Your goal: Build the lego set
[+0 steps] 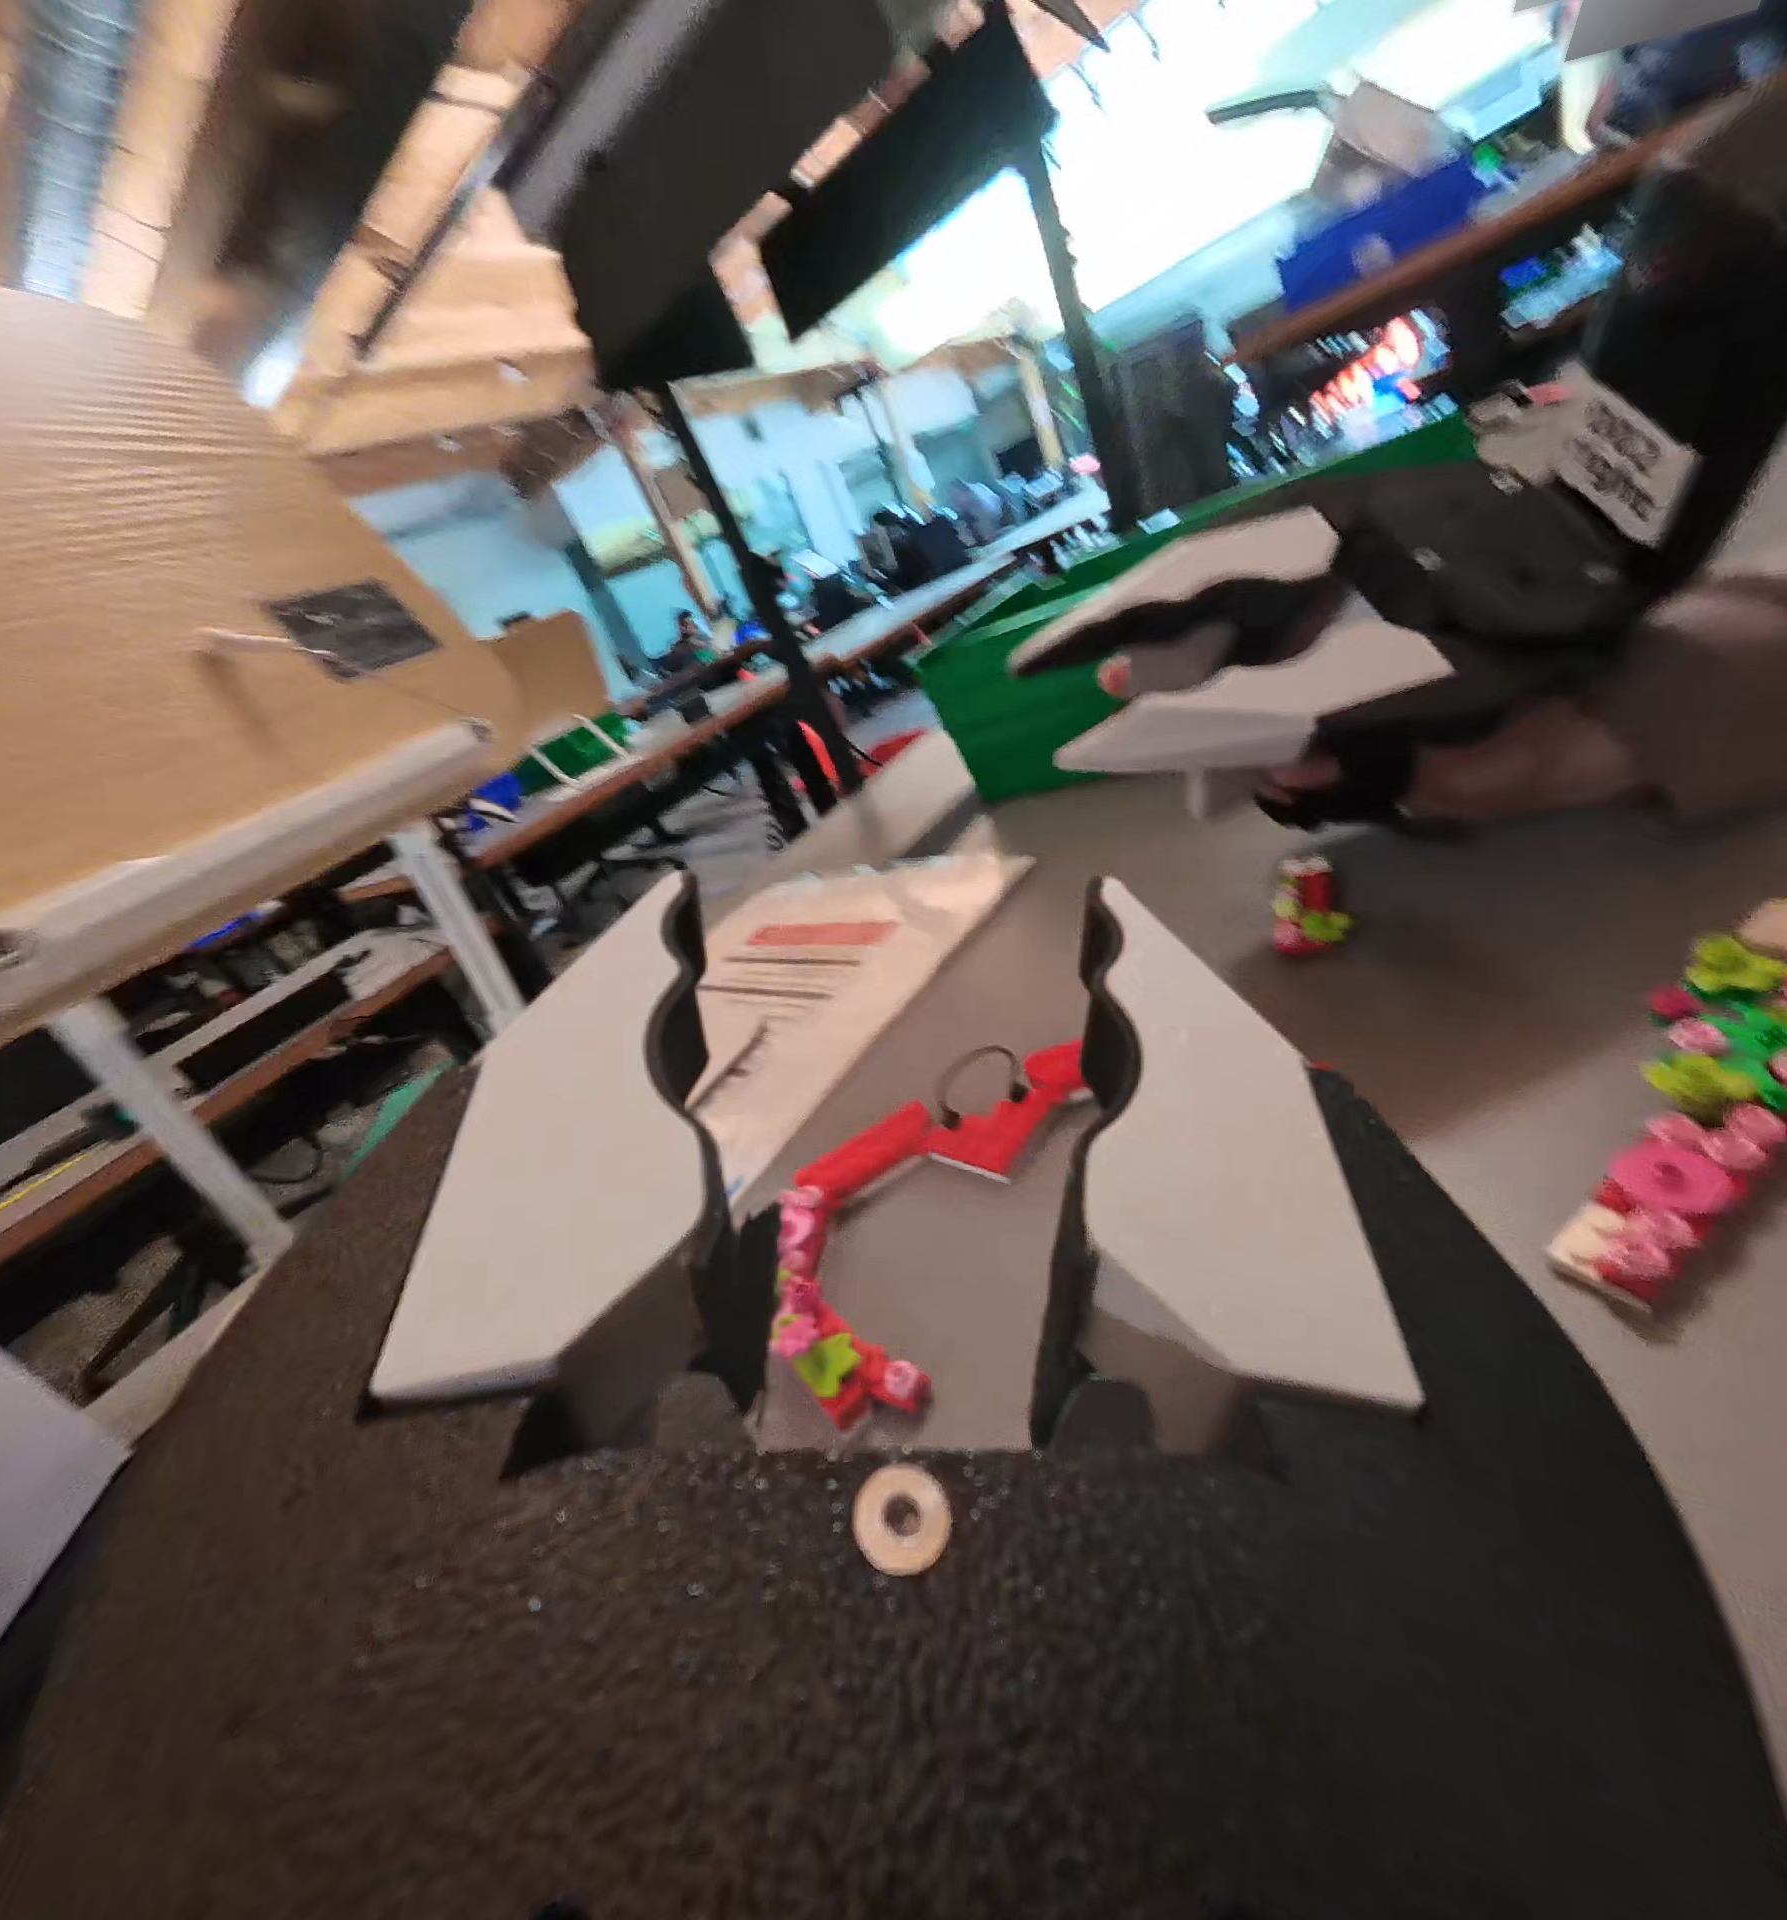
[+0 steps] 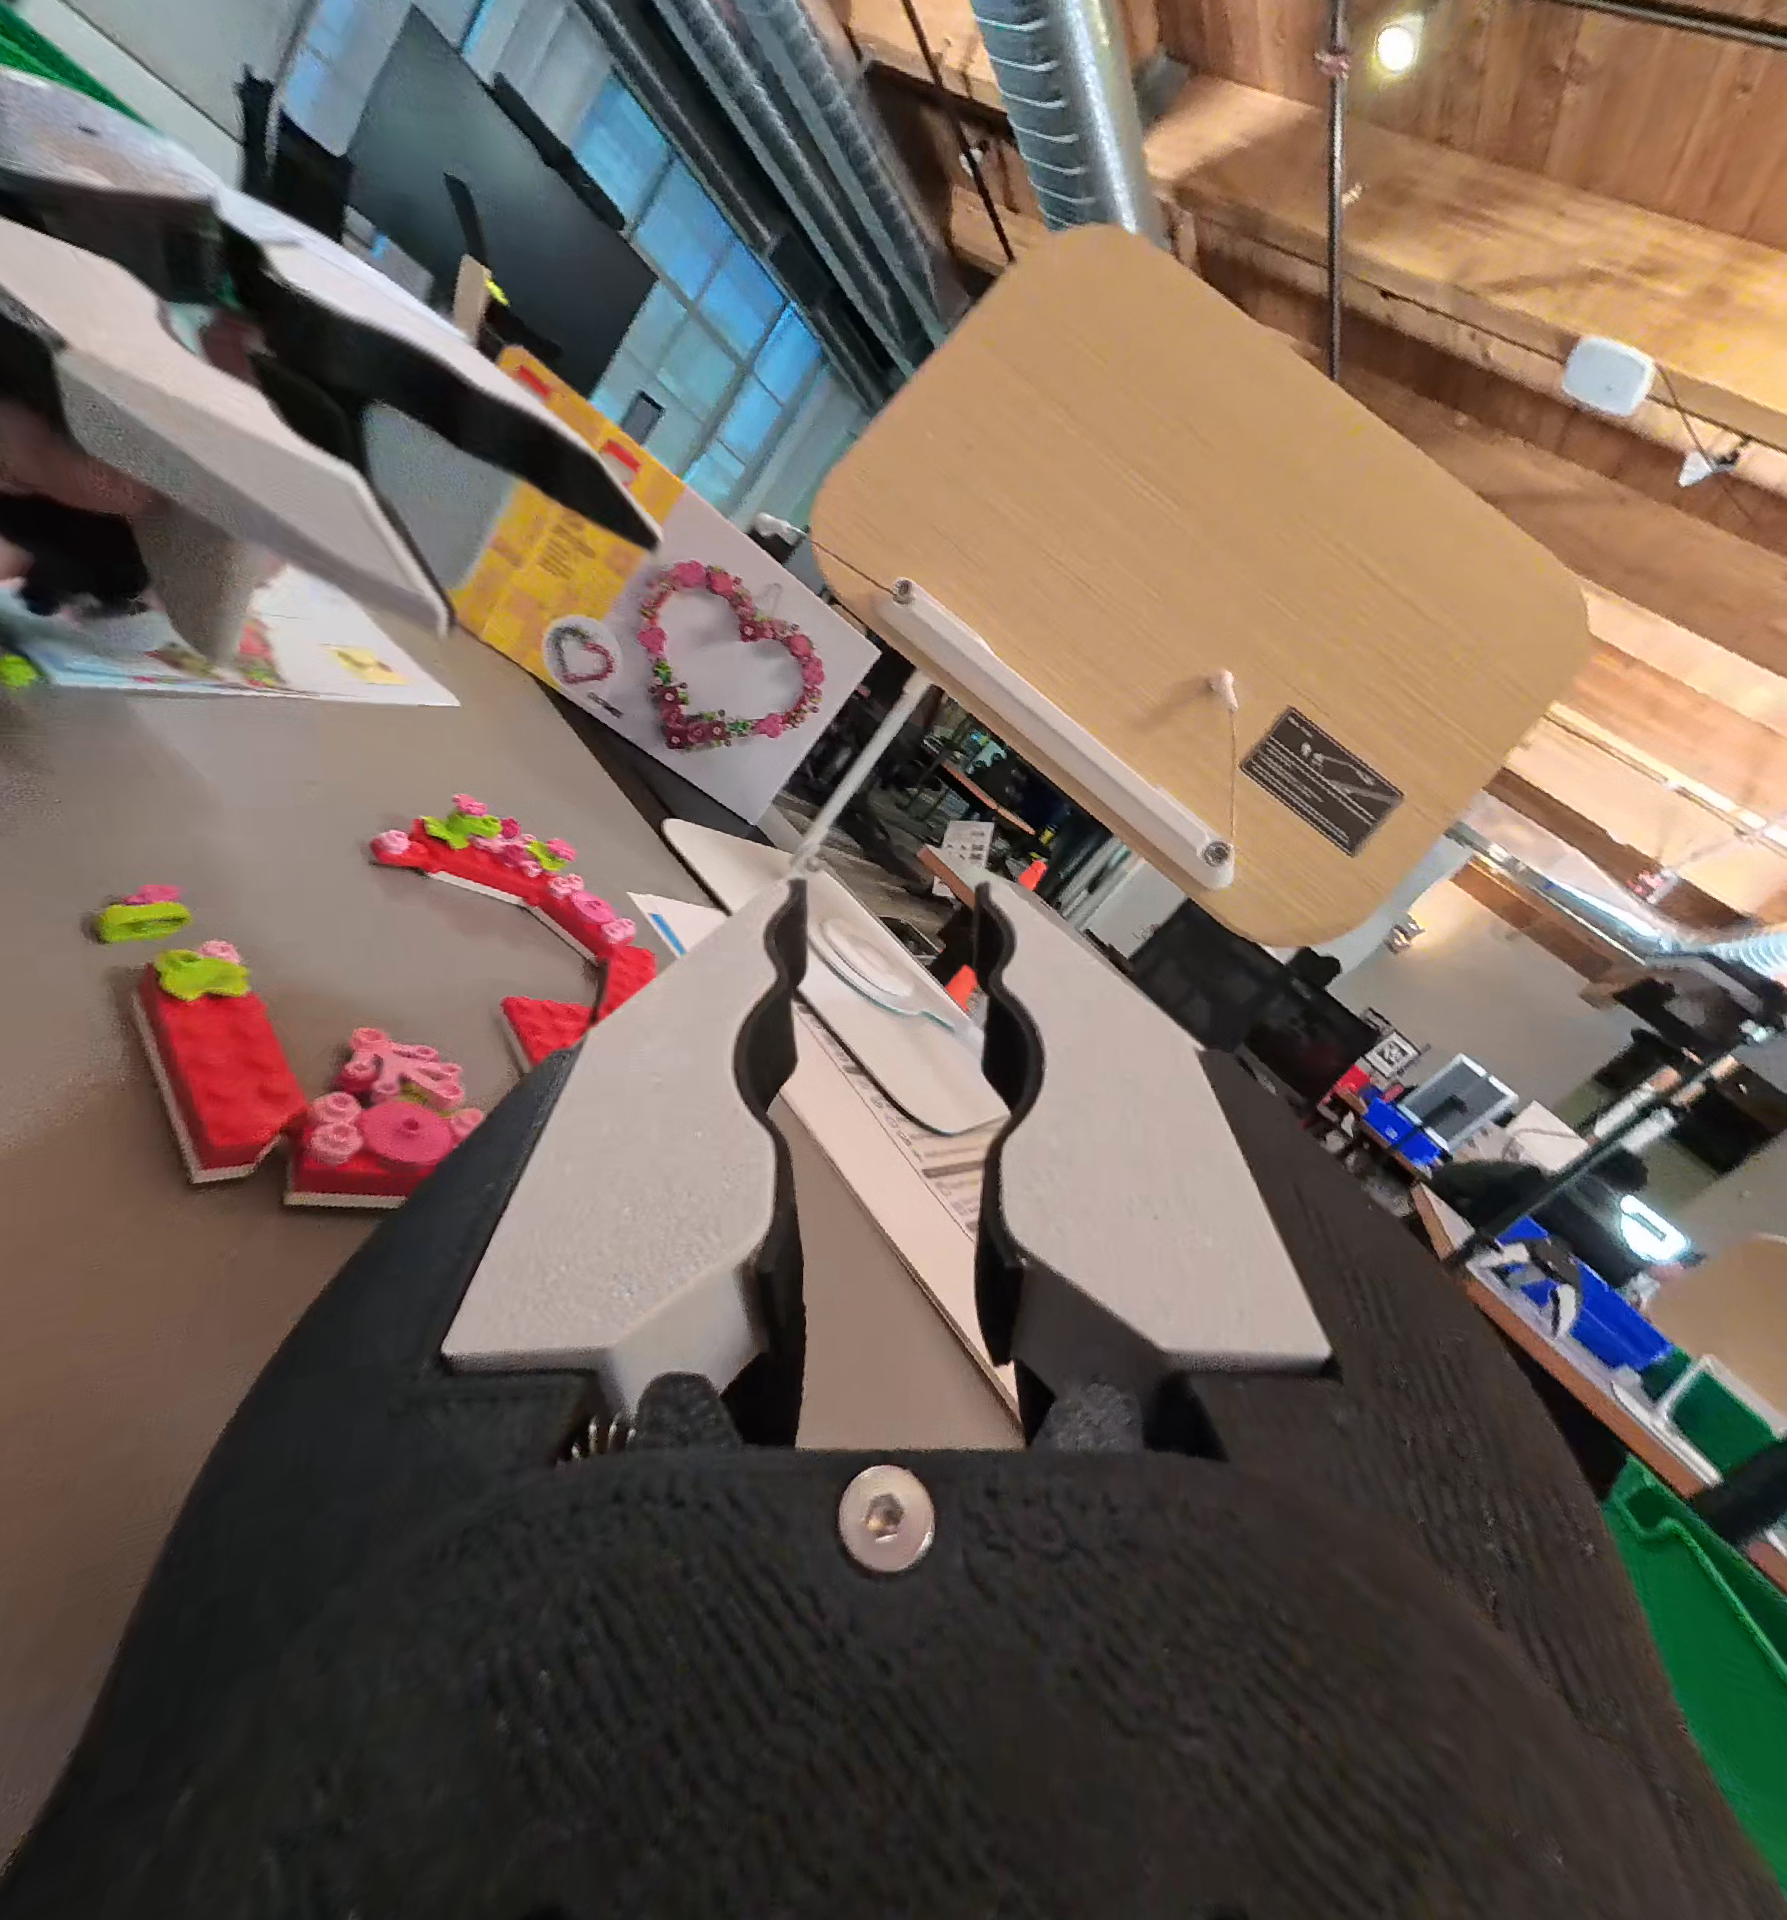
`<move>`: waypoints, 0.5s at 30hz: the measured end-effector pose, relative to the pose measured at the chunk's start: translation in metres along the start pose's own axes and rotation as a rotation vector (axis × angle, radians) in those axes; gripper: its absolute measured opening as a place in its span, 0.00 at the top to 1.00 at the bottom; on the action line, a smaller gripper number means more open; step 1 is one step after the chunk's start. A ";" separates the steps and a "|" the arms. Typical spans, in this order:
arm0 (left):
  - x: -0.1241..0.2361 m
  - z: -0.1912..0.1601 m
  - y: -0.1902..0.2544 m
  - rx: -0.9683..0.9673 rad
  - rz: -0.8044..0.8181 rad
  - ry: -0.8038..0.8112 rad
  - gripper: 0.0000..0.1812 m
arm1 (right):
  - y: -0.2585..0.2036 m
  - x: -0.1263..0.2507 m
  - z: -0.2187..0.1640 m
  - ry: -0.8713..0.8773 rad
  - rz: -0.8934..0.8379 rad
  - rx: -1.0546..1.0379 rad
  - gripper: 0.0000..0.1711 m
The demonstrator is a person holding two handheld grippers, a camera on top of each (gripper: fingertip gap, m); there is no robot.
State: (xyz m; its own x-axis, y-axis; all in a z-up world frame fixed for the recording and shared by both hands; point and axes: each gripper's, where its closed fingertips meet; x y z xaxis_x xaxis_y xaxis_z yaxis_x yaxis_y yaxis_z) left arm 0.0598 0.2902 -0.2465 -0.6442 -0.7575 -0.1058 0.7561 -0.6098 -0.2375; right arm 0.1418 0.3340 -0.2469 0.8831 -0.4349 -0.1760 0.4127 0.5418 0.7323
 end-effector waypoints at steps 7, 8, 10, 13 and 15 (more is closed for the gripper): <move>0.004 0.000 -0.030 0.010 0.139 0.049 0.57 | 0.012 0.001 -0.007 -0.042 -0.085 0.064 0.82; 0.004 0.002 -0.029 -0.002 0.135 0.060 0.58 | 0.011 0.001 -0.008 -0.050 -0.087 0.085 0.82; 0.004 0.006 -0.024 -0.022 0.117 0.091 0.59 | 0.012 0.001 -0.011 -0.081 -0.098 0.121 0.82; 0.007 0.013 -0.024 -0.067 0.138 0.137 0.59 | 0.019 0.006 -0.014 -0.126 -0.137 0.155 0.82; 0.008 0.015 -0.023 -0.083 0.143 0.156 0.58 | 0.024 0.011 -0.015 -0.146 -0.172 0.170 0.81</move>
Point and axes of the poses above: each gripper's, where its closed fingertips meet, x back along the fingers, z out of its top, y = z × x across the jaws, and after that the axes turned 9 degrees about x, right-handed
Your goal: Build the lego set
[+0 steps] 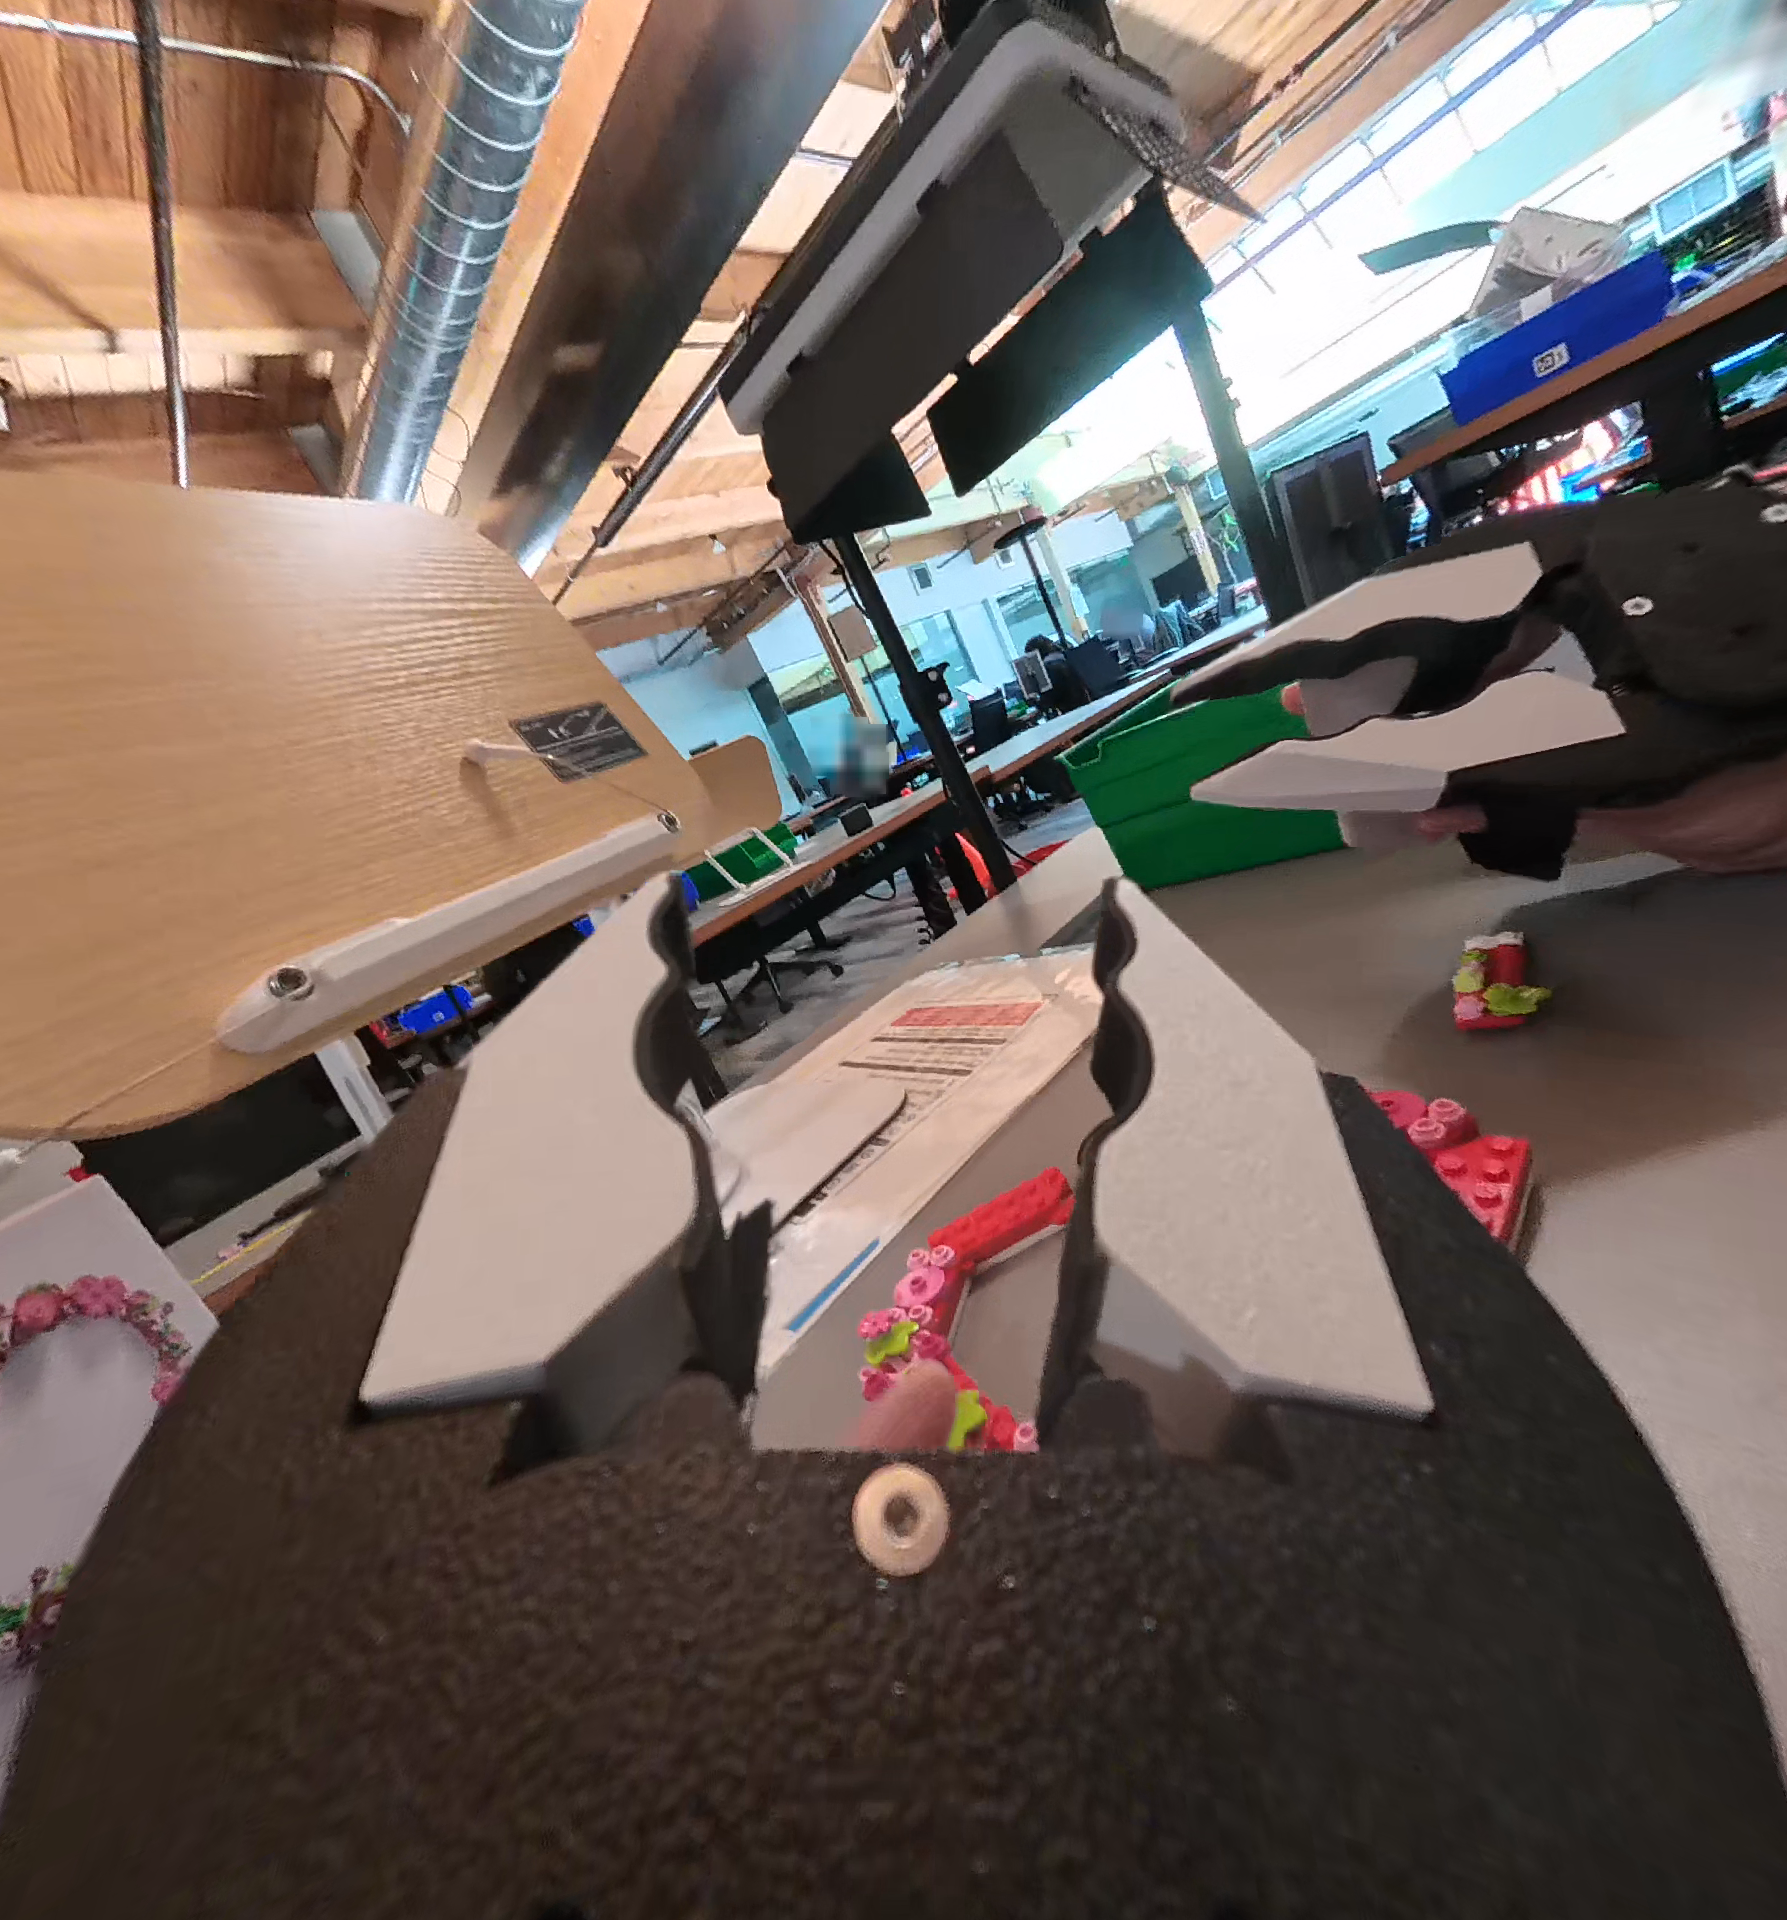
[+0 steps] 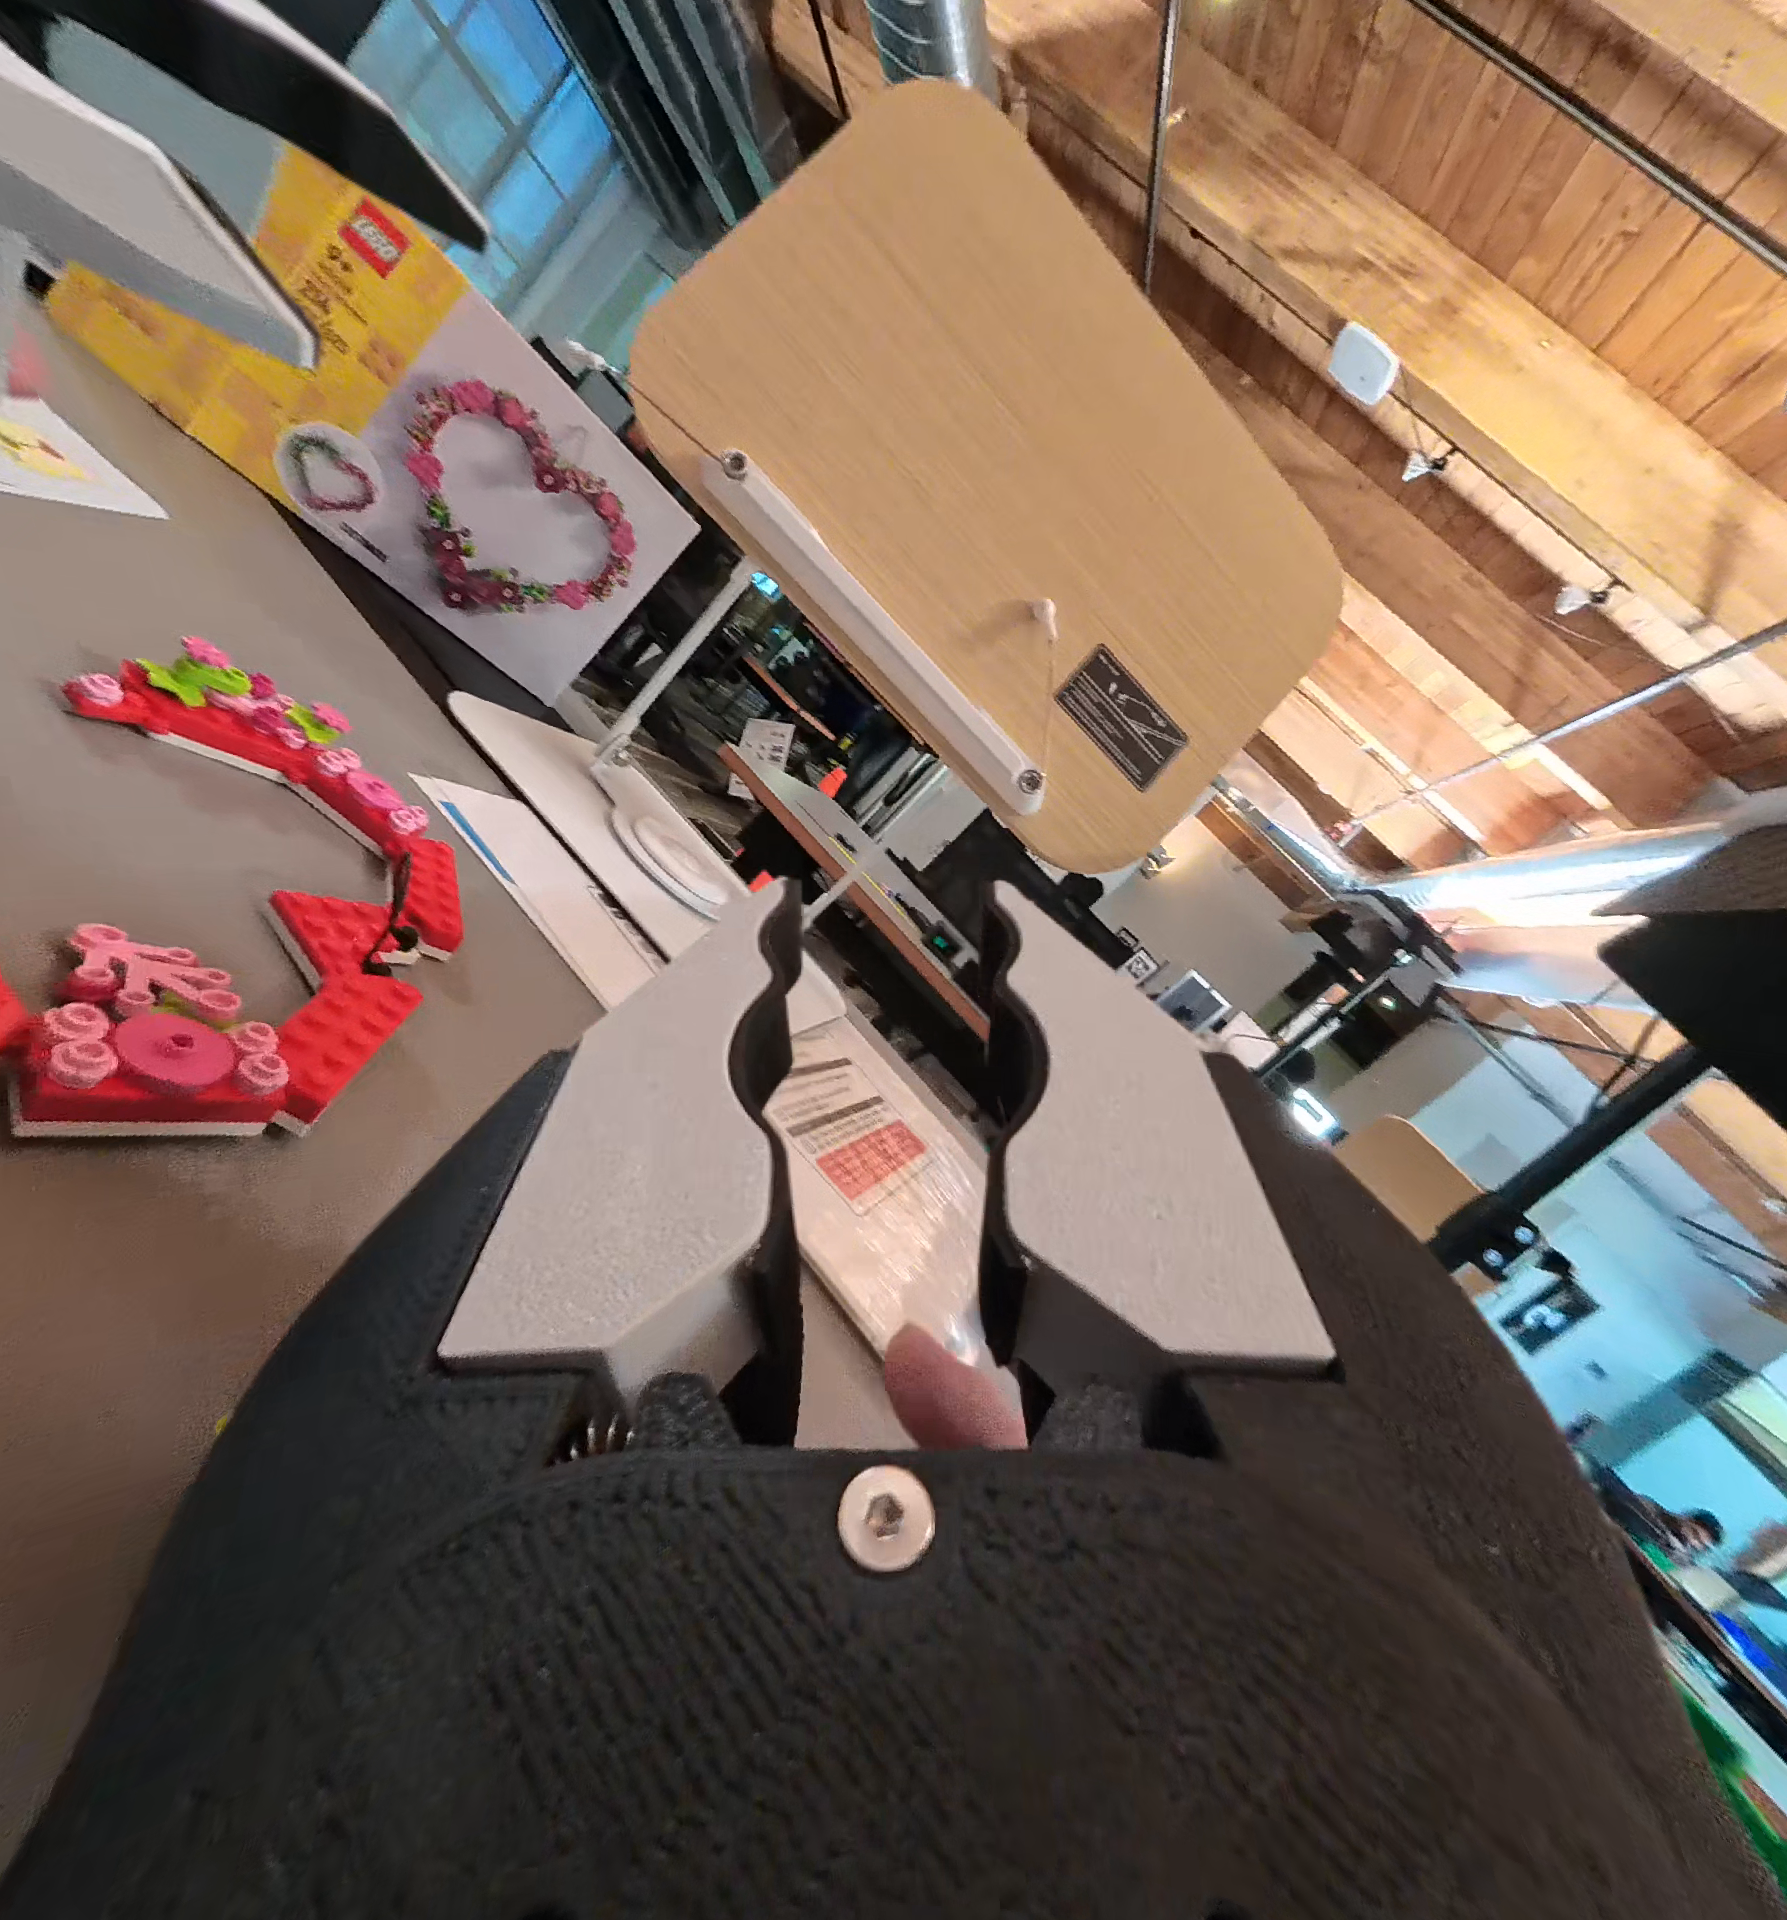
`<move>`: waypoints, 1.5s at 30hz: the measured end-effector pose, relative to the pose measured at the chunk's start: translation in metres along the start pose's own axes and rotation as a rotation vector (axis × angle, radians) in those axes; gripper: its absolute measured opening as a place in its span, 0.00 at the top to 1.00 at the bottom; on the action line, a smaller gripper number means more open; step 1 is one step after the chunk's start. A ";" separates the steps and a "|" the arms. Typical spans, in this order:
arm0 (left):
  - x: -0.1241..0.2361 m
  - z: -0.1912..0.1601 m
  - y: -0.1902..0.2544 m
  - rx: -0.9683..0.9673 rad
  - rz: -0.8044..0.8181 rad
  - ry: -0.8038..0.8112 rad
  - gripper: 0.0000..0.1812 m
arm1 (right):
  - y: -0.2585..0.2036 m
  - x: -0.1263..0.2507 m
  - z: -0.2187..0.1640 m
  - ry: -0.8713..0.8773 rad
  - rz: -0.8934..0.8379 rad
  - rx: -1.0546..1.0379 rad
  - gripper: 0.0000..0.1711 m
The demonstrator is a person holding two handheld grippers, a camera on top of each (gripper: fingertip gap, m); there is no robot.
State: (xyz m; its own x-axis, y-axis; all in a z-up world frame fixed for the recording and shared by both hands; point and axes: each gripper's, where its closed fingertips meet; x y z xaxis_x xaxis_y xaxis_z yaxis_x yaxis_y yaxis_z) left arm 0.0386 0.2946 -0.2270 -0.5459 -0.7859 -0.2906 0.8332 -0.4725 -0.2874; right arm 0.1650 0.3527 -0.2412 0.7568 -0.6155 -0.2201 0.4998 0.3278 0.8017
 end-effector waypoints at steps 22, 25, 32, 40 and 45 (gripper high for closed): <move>0.022 0.026 -0.048 0.065 0.211 0.143 0.41 | 0.025 0.068 0.012 -0.183 -0.228 -0.011 0.71; 0.029 0.030 -0.063 0.086 0.276 0.168 0.42 | 0.031 0.075 0.010 -0.207 -0.272 -0.040 0.70; 0.034 0.022 -0.080 0.127 0.343 0.151 0.43 | 0.036 0.070 0.006 -0.194 -0.285 -0.071 0.70; 0.032 0.020 -0.080 0.116 0.342 0.136 0.41 | 0.010 0.051 0.023 -0.138 -0.165 0.031 0.70; 0.031 0.017 -0.081 0.126 0.343 0.129 0.40 | -0.001 0.042 0.026 -0.129 -0.122 0.006 0.70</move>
Point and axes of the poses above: each gripper's, where its closed fingertips meet, x back along the fingers, z out of its top, y = z × x across the jaws, and after that the axes turned 9 degrees about x, right-handed
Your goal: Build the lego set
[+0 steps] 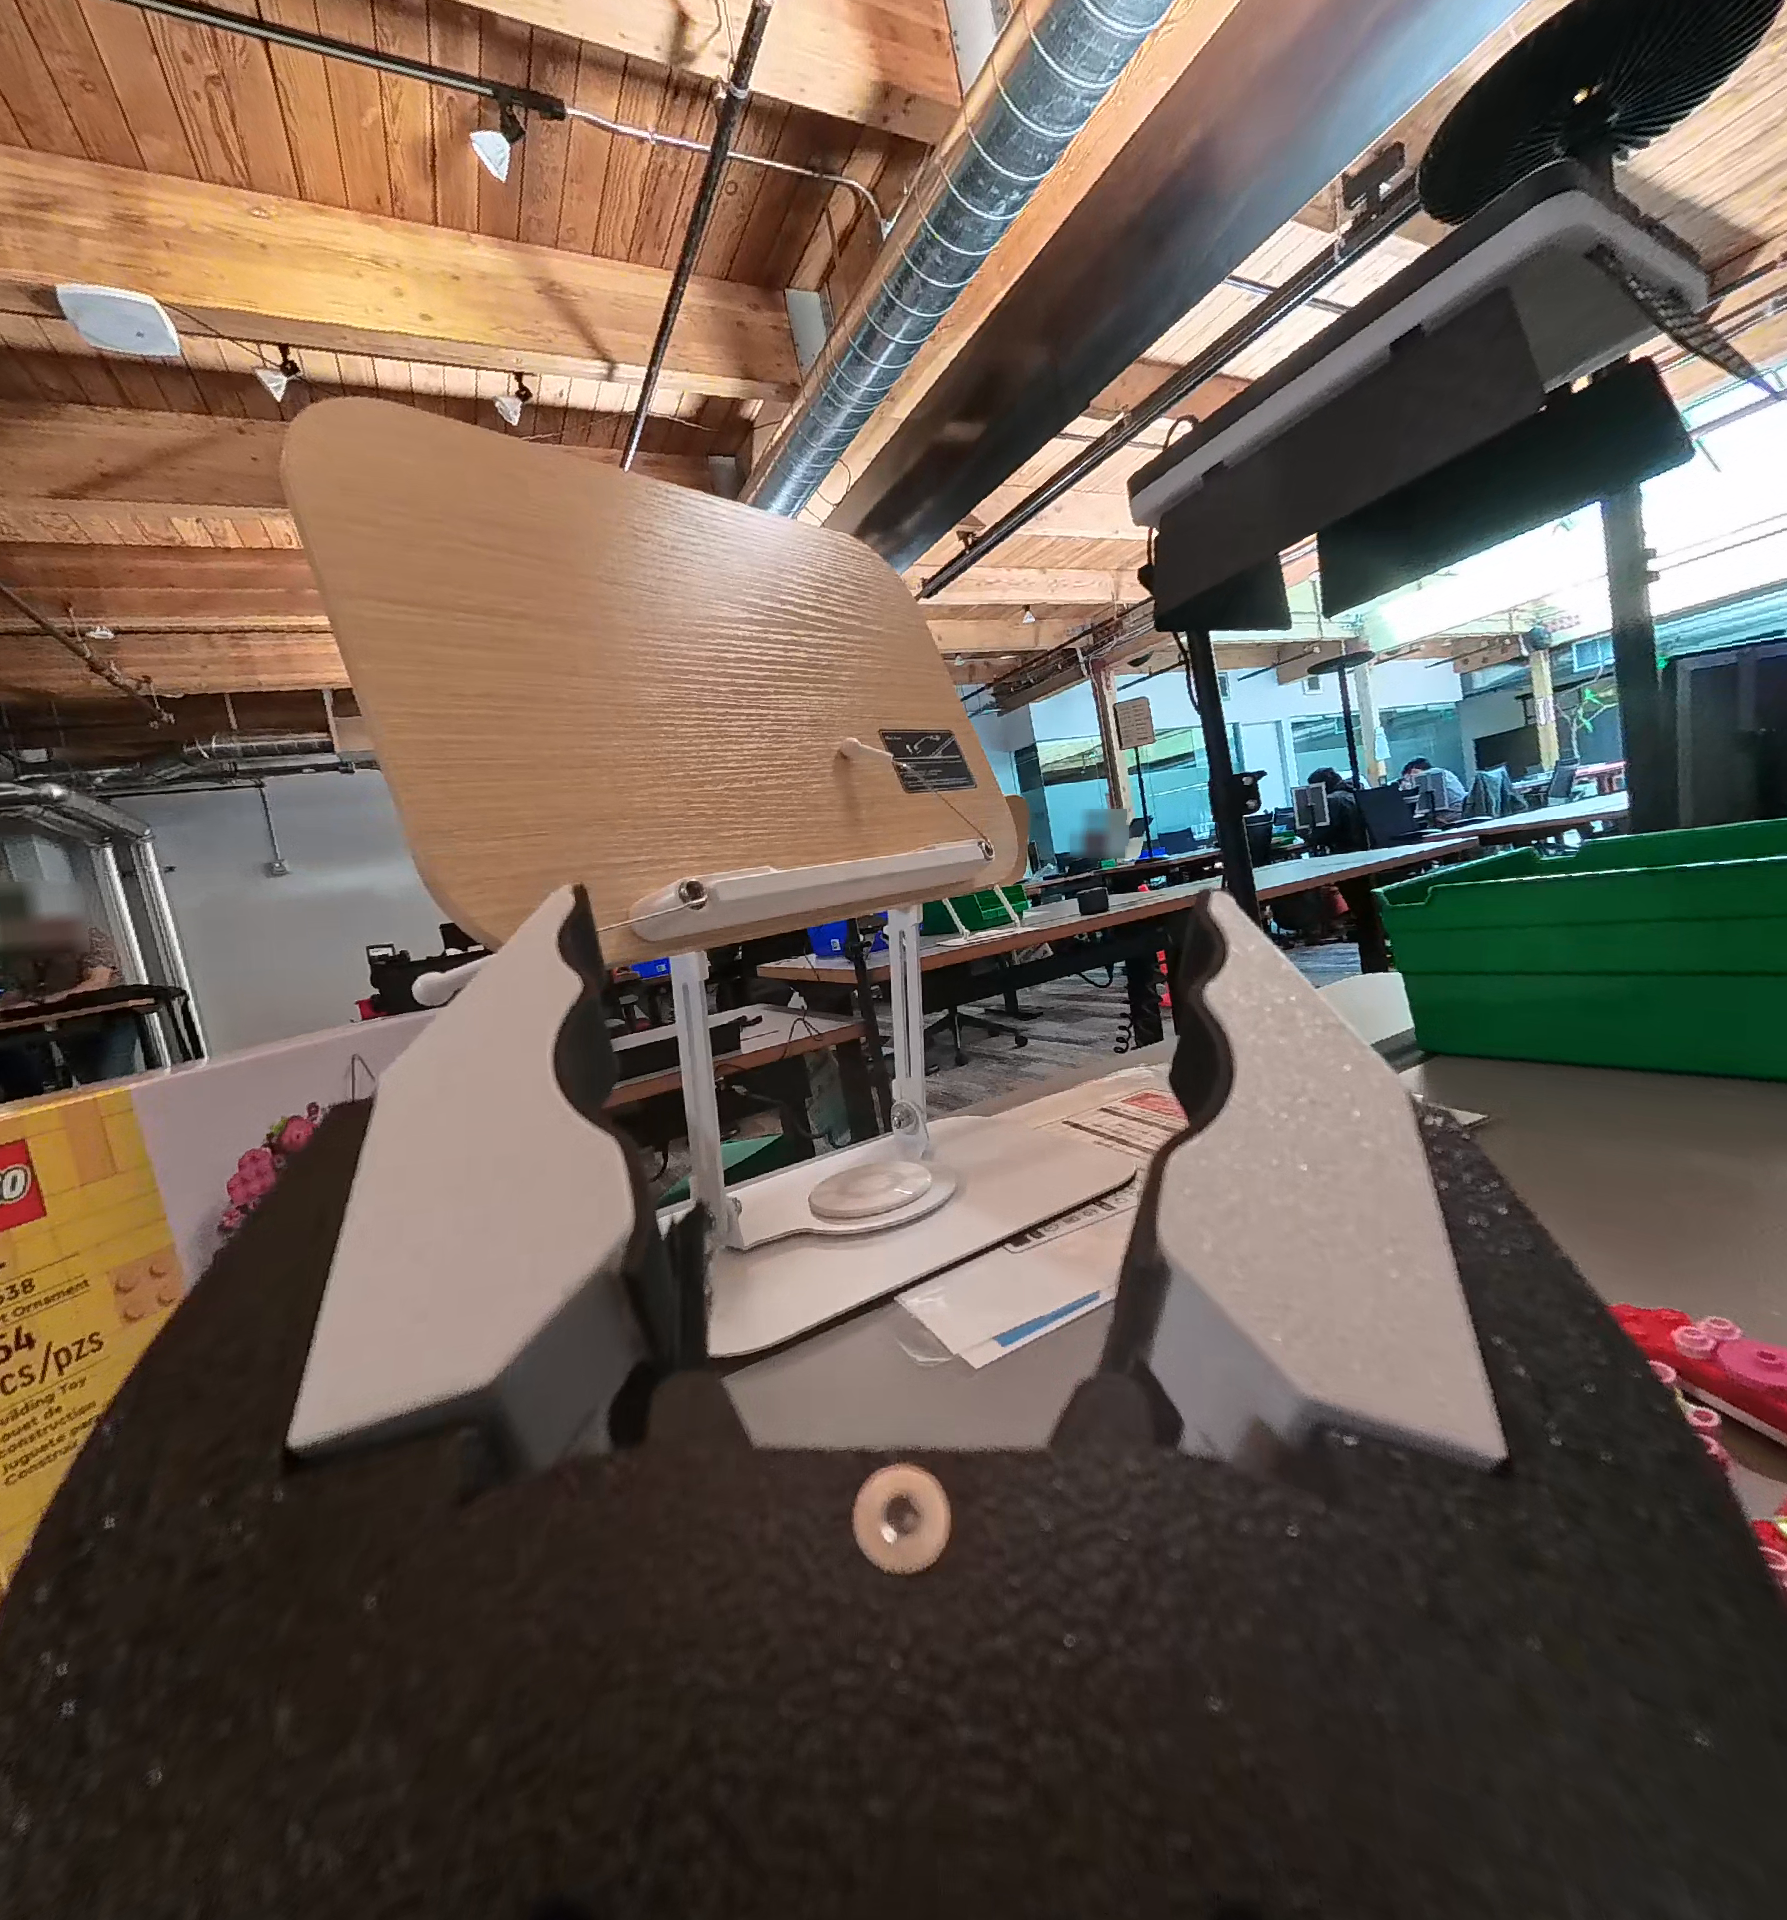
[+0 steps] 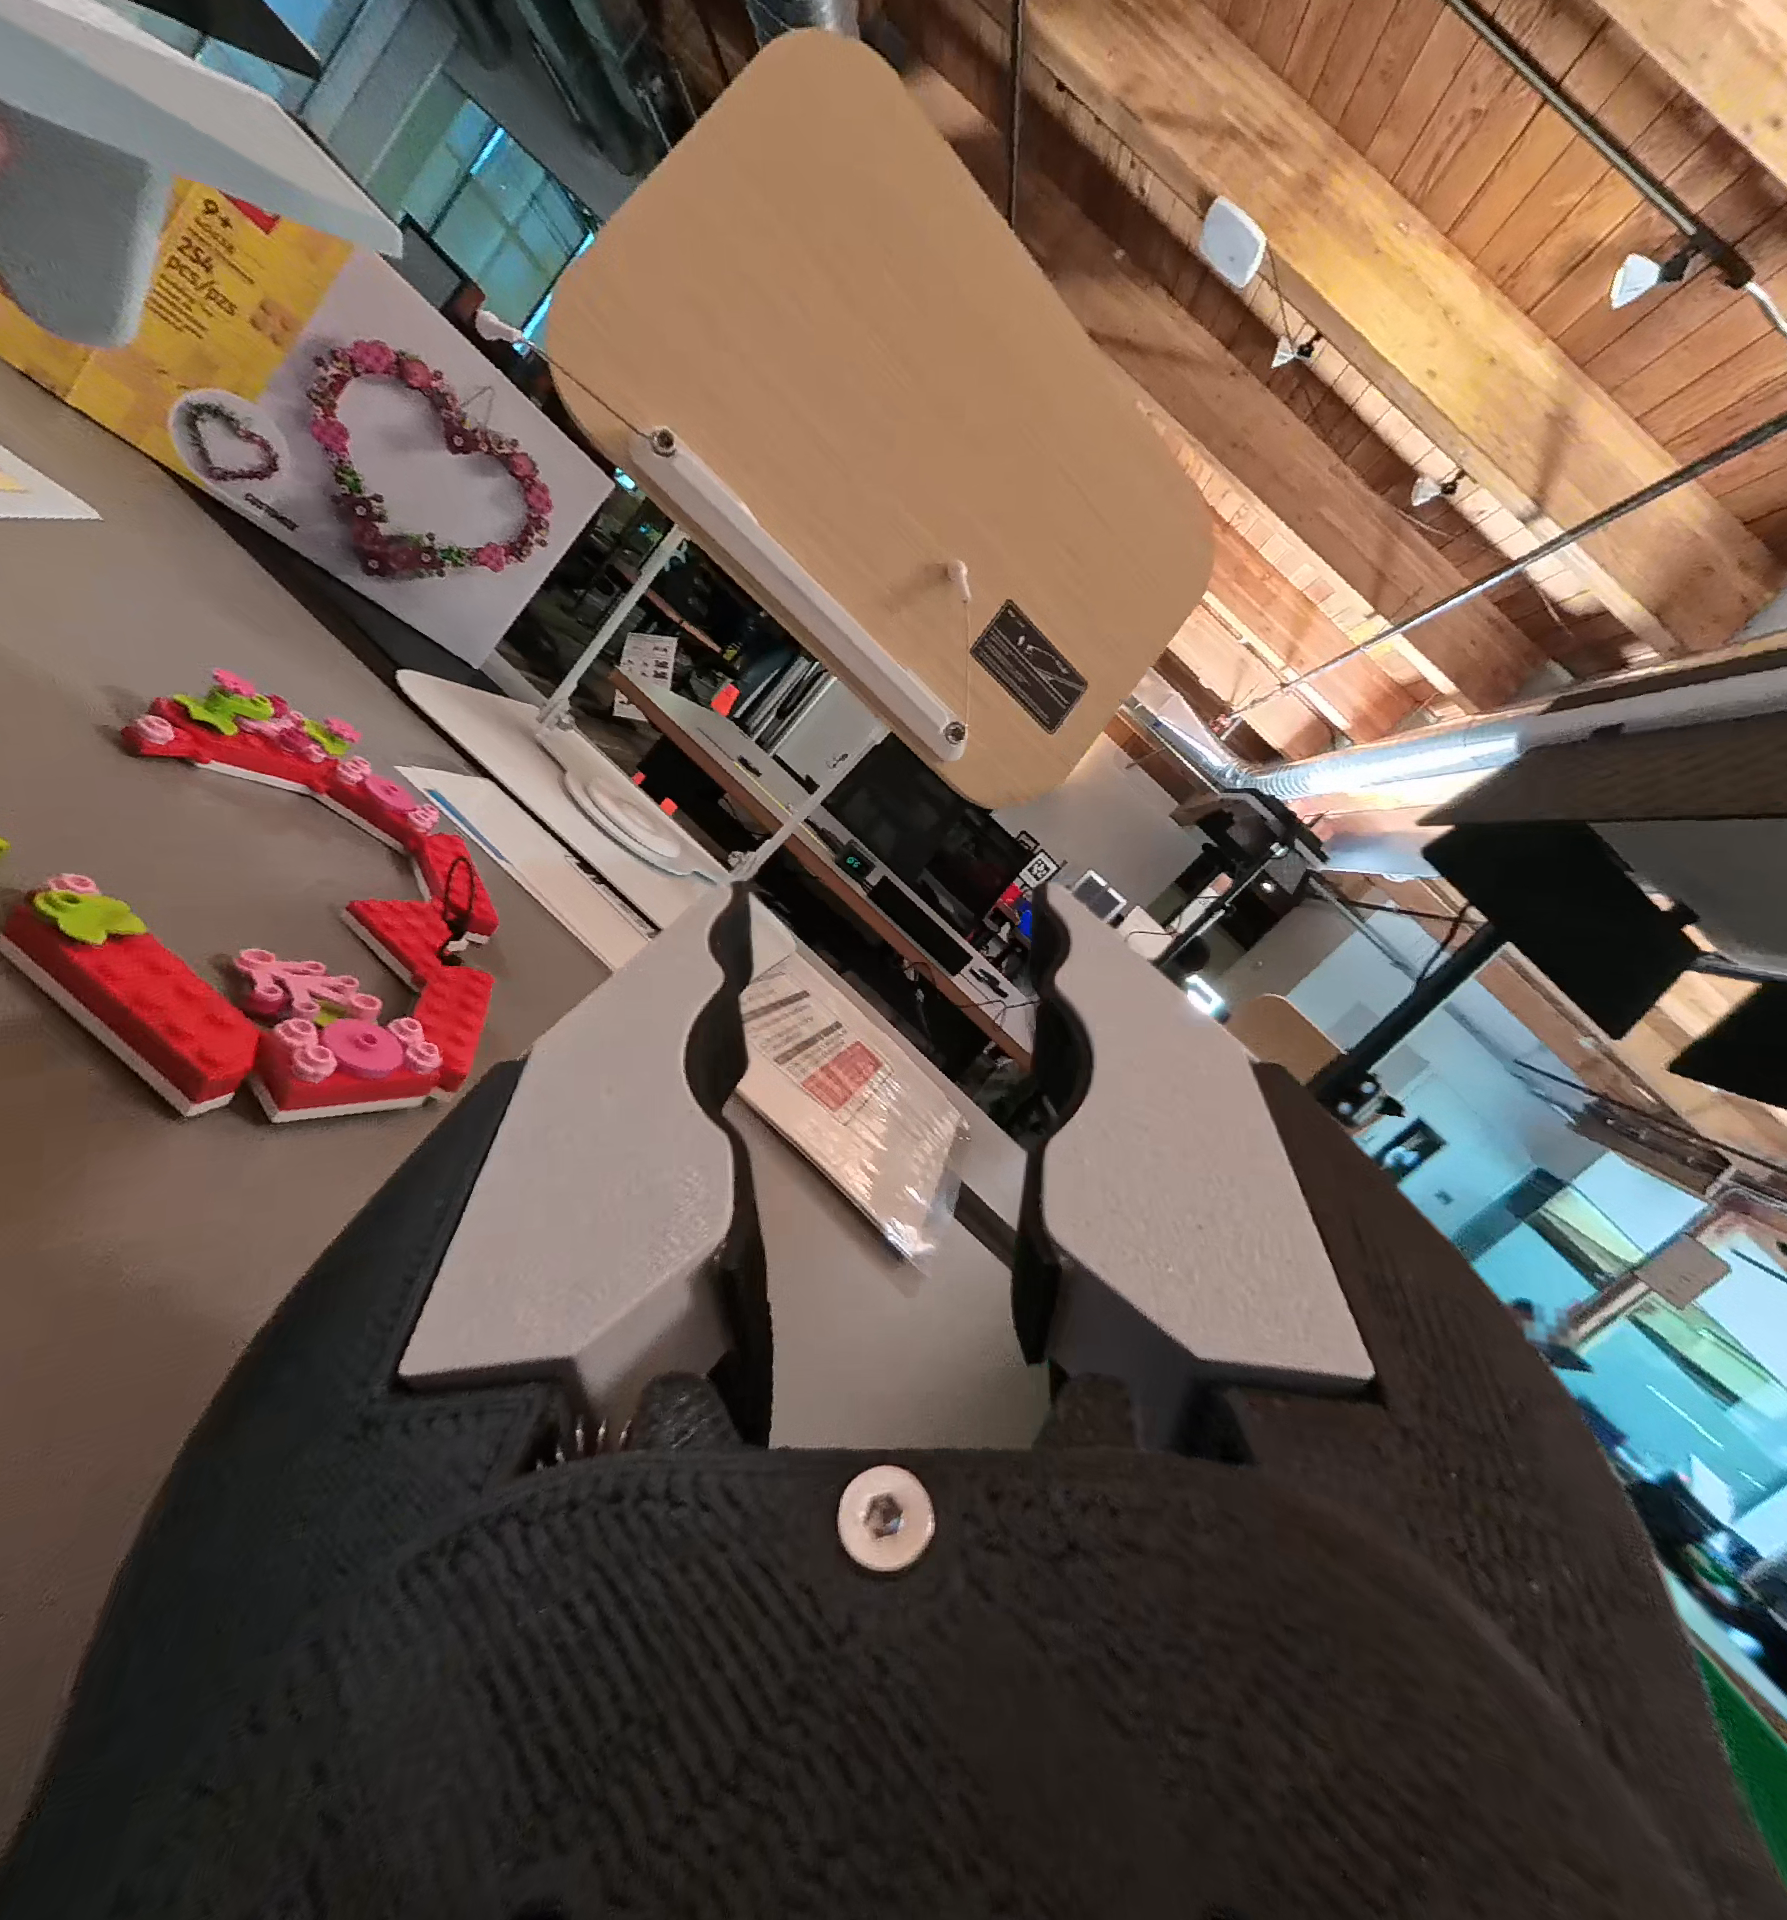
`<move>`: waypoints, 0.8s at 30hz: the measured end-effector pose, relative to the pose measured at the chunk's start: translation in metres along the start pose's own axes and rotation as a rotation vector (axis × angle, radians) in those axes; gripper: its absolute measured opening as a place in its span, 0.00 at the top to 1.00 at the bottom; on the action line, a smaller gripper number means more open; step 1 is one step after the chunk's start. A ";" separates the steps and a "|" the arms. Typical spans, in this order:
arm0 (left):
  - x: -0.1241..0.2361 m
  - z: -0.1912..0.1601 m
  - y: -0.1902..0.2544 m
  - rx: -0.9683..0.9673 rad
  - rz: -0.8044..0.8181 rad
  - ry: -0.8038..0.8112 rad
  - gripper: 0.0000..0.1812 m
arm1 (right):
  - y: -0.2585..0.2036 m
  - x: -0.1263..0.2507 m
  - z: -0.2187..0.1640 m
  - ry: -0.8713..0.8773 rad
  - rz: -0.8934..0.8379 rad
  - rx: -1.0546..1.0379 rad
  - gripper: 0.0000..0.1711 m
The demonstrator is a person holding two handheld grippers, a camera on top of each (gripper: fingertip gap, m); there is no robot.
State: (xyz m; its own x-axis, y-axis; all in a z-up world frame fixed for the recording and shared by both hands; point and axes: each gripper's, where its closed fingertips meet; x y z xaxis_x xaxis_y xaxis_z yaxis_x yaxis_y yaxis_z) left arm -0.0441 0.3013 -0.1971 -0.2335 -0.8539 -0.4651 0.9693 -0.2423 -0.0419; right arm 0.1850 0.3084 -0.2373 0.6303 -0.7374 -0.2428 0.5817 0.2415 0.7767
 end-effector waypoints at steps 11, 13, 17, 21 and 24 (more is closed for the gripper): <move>-0.001 -0.006 0.003 0.007 -0.016 -0.023 0.40 | -0.003 -0.013 -0.008 -0.002 0.023 -0.129 0.70; -0.001 -0.006 0.004 0.005 -0.018 -0.023 0.40 | -0.003 -0.015 -0.007 0.001 0.022 -0.138 0.70; -0.002 -0.008 0.007 -0.008 -0.028 -0.035 0.41 | 0.001 -0.020 -0.017 -0.070 -0.024 -0.095 0.74; -0.001 -0.010 0.015 0.026 -0.066 -0.061 0.48 | 0.010 -0.019 -0.041 -0.223 -0.080 -0.053 0.82; 0.000 -0.018 0.027 0.030 -0.121 -0.123 0.60 | 0.015 -0.016 -0.048 -0.242 -0.093 -0.104 0.86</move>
Point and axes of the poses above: each gripper's, where its closed fingertips meet, x back along the fingers, z out of its top, y = z × x across the jaws, and after that the axes turned 9 degrees about x, right-handed
